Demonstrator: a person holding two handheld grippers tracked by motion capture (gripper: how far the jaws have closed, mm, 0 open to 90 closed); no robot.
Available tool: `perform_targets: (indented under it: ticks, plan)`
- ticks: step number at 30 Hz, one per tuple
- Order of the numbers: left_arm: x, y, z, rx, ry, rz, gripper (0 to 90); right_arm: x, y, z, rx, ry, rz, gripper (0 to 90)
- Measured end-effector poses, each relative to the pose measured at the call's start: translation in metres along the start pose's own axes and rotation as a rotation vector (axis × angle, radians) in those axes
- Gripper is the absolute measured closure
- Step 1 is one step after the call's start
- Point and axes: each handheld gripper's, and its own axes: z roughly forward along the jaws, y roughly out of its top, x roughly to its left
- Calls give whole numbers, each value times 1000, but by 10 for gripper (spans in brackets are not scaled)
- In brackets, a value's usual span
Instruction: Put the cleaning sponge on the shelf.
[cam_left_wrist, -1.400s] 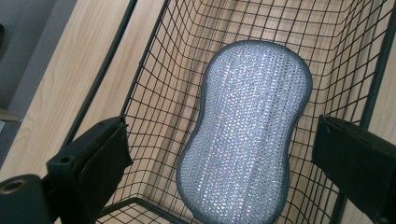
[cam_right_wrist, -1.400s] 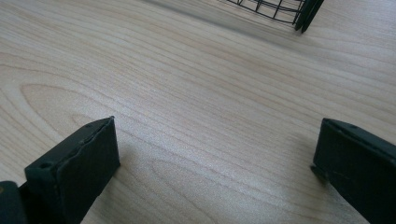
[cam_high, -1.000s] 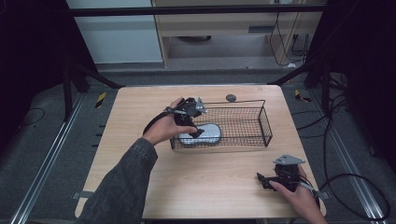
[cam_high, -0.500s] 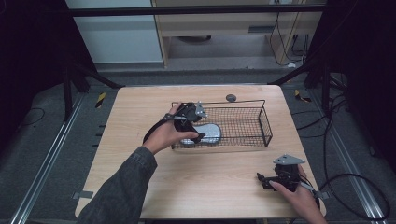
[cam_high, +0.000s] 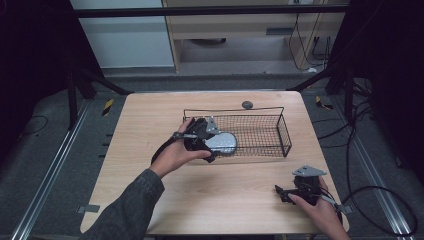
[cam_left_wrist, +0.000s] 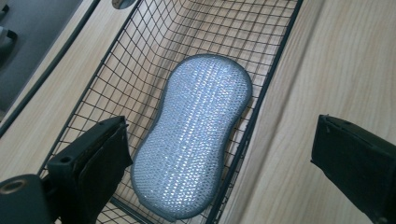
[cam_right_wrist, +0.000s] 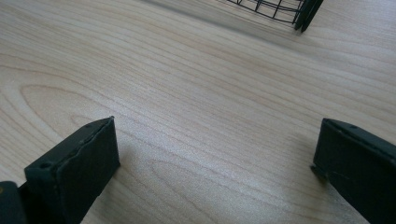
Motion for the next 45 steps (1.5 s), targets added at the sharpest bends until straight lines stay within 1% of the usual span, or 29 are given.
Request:
perform_targets:
  ticks: [2,3,5,7,10,13,16,18,20,25,27,31,33,35,37,38,40,41,42,45]
  plan:
    - [-3,-2,-3,-20,0,-14,36,0,0,0,0,0,0,3]
    - [-4,-2,-4,-22,-1,-16,36,0,0,0,0,0,1,4]
    - [-7,-3,-6,-40,6,-14,39,0,0,0,0,-1,0,3]
    - [-11,-5,-8,-39,10,-10,39,0,0,0,0,-1,1,4]
    - [-14,-7,-12,-43,15,-26,39,0,0,0,0,-1,1,3]
    - [-16,-10,-17,-60,19,-50,39,0,0,0,0,-3,1,4]
    - [-17,-14,-21,-66,27,-61,38,1,0,0,1,-3,5,4]
    - [-18,-19,-25,-77,24,-84,38,1,-1,-1,1,-4,4,4]
    - [-18,-23,-28,-79,33,-92,38,1,-1,-1,2,-5,5,4]
    - [-18,-38,-39,-79,48,-112,38,1,-1,-1,1,-5,4,3]
    - [-18,-45,-45,-91,53,-129,37,1,-1,-1,1,-5,7,4]
    - [-18,-57,-55,-98,64,-141,36,1,-1,-1,0,-7,9,4]
    - [-18,-64,-60,-113,67,-161,36,2,-1,-1,0,-10,11,4]
    - [-18,-71,-64,-113,75,-169,36,2,-1,-1,0,-11,12,4]
    - [-16,-77,-65,-99,82,-182,36,2,-1,-1,0,-11,13,4]
    - [-14,-82,-66,-79,95,-189,36,2,-1,-1,0,-12,13,4]
    - [-11,-89,-66,-64,108,-197,36,2,-2,-1,1,-14,17,4]
    - [-9,-94,-67,-67,108,-217,37,2,-2,-2,1,-14,17,4]
    - [-8,-98,-68,-69,105,-226,37,2,-2,-2,1,-15,17,4]
    - [-5,-108,-71,-72,103,-239,35,2,-2,-2,1,-15,18,3]
